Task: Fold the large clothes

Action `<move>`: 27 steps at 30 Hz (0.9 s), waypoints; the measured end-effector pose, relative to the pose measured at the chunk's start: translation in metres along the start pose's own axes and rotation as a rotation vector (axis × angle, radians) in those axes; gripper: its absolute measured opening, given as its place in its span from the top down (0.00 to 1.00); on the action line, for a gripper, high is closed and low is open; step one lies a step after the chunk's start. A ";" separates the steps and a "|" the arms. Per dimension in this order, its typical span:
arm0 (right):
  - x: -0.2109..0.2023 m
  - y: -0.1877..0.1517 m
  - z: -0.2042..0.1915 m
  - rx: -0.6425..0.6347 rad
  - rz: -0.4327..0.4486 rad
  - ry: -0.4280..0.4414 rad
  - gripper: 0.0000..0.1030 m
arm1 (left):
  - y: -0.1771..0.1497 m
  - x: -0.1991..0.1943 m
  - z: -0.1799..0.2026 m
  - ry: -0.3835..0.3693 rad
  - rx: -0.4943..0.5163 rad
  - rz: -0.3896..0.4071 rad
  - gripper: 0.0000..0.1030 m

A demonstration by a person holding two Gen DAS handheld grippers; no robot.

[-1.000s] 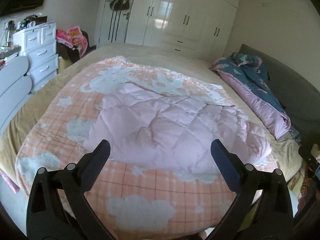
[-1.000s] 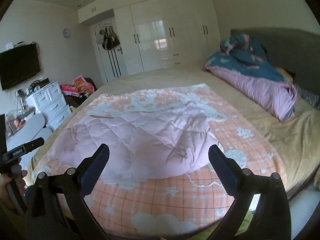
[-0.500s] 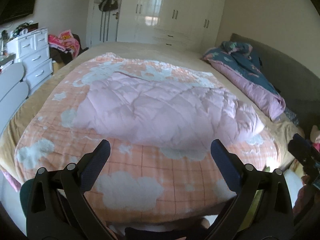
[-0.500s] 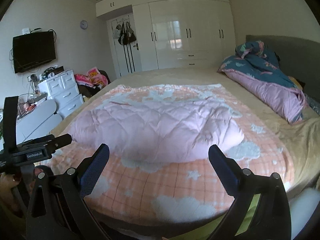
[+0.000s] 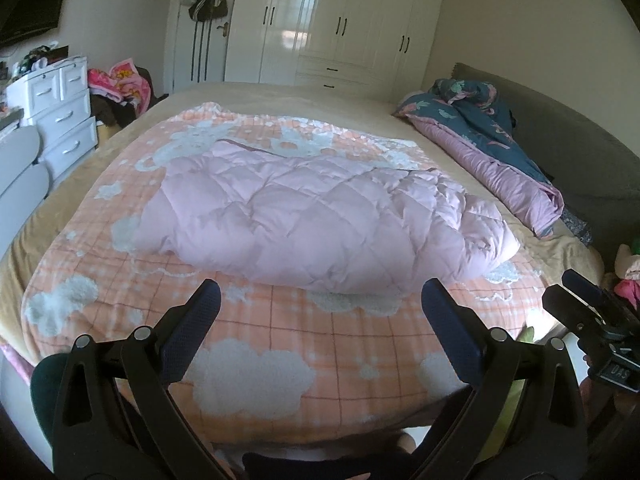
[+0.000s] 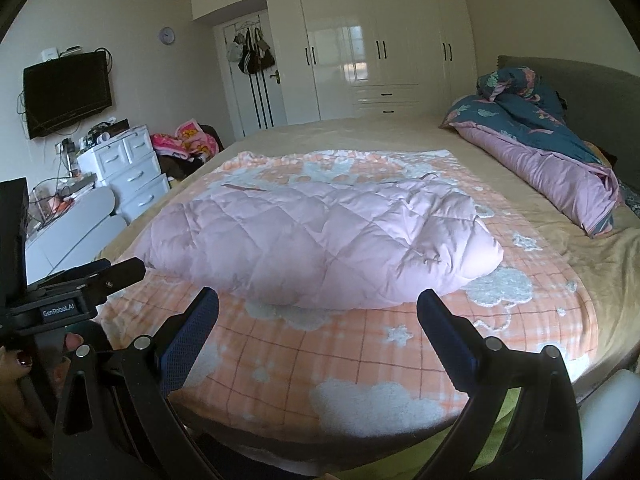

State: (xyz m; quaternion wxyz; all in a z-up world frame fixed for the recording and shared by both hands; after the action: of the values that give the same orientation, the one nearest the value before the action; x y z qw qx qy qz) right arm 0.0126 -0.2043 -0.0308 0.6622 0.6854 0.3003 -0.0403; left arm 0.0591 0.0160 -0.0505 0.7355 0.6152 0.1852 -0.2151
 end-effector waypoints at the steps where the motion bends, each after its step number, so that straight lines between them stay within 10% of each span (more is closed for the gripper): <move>1: 0.000 0.000 0.000 -0.001 -0.001 0.000 0.04 | 0.000 0.000 0.000 0.002 -0.001 -0.001 0.09; 27: 0.004 0.000 -0.005 -0.010 -0.018 0.009 0.04 | -0.001 0.000 -0.009 0.022 -0.019 -0.001 0.09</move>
State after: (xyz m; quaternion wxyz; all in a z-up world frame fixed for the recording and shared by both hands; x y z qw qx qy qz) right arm 0.0143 -0.1985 -0.0320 0.6640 0.6794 0.3095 -0.0415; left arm 0.0582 0.0250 -0.0529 0.7392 0.6104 0.1955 -0.2069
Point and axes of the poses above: each gripper's, at about its wrist camera, not at the fingertips, and x roughly the way its jaws point, z to its right, y to its top, the point moved 10 cm from there along x, roughly the way its jaws point, and after that the axes turned 1 degree about z, right-handed, at the moved point
